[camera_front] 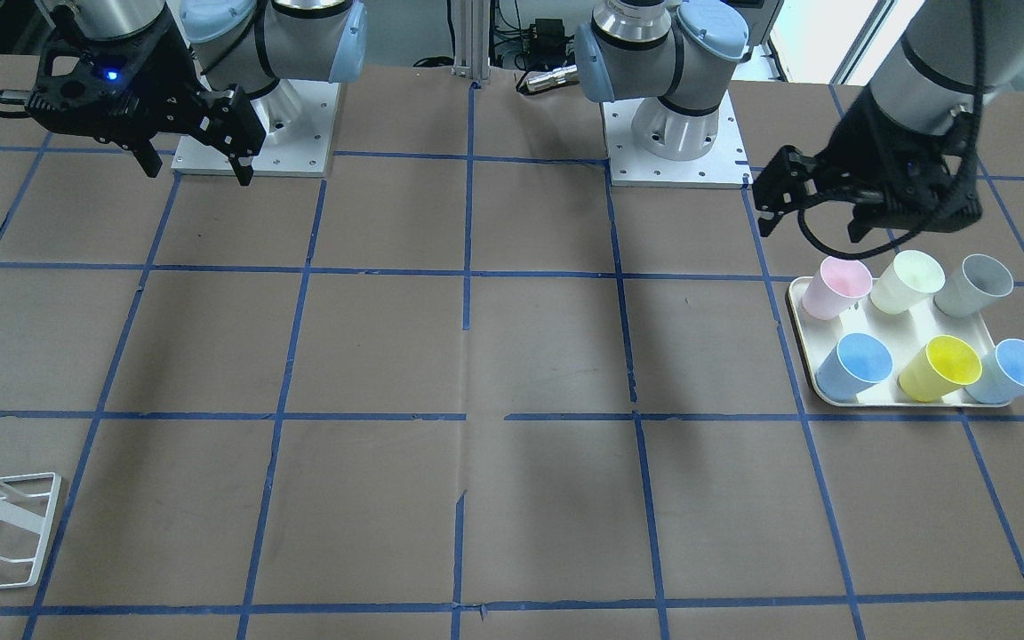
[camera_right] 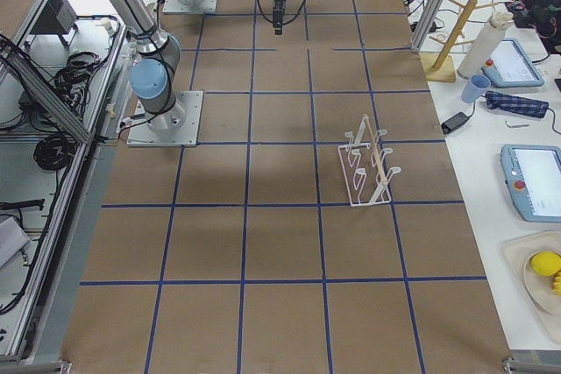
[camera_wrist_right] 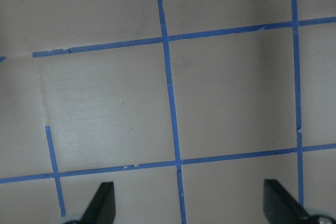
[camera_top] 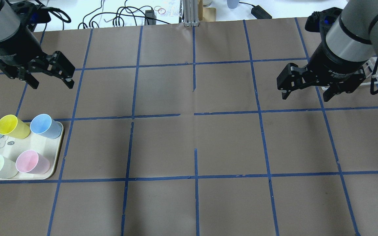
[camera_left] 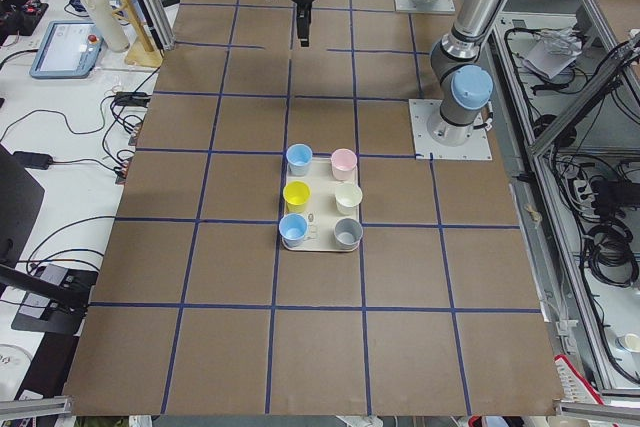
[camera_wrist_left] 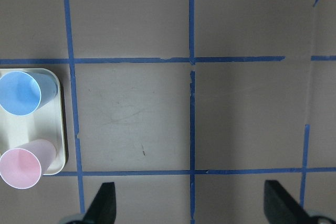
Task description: Transfer IKEA cup to right arm and place on rack
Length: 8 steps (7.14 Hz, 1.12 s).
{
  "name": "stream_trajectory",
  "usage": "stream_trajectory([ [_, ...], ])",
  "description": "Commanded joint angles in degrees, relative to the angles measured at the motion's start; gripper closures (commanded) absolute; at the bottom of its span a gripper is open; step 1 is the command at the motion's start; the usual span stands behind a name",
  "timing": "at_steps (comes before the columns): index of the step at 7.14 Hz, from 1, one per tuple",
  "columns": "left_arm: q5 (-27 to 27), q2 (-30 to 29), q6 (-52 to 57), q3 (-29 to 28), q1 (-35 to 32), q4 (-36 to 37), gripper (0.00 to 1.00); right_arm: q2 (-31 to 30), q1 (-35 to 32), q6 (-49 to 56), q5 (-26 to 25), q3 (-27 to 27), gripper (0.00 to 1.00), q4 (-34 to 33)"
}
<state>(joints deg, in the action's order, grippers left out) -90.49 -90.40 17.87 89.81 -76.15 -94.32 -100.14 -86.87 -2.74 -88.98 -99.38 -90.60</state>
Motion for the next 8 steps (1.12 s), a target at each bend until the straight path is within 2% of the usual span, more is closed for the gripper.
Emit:
stream_trajectory([
  [1,0.48,-5.64,18.09,1.59,10.1,5.07,0.0,0.03,0.21,0.19,0.03,-0.02,0.0,-0.1],
  [4,0.4,-13.12,34.74,8.17,19.43,22.72,0.0,0.38,0.12,0.27,0.38,-0.11,0.0,0.51],
  [6,0.4,-16.55,43.0,9.07,21.64,25.41,0.0,-0.05,0.13,-0.42,0.38,0.06,0.0,2.52],
  [8,0.14,-19.02,44.36,9.16,21.65,26.56,0.0,-1.19,-0.05,-0.42,1.0,0.07,0.0,2.54],
])
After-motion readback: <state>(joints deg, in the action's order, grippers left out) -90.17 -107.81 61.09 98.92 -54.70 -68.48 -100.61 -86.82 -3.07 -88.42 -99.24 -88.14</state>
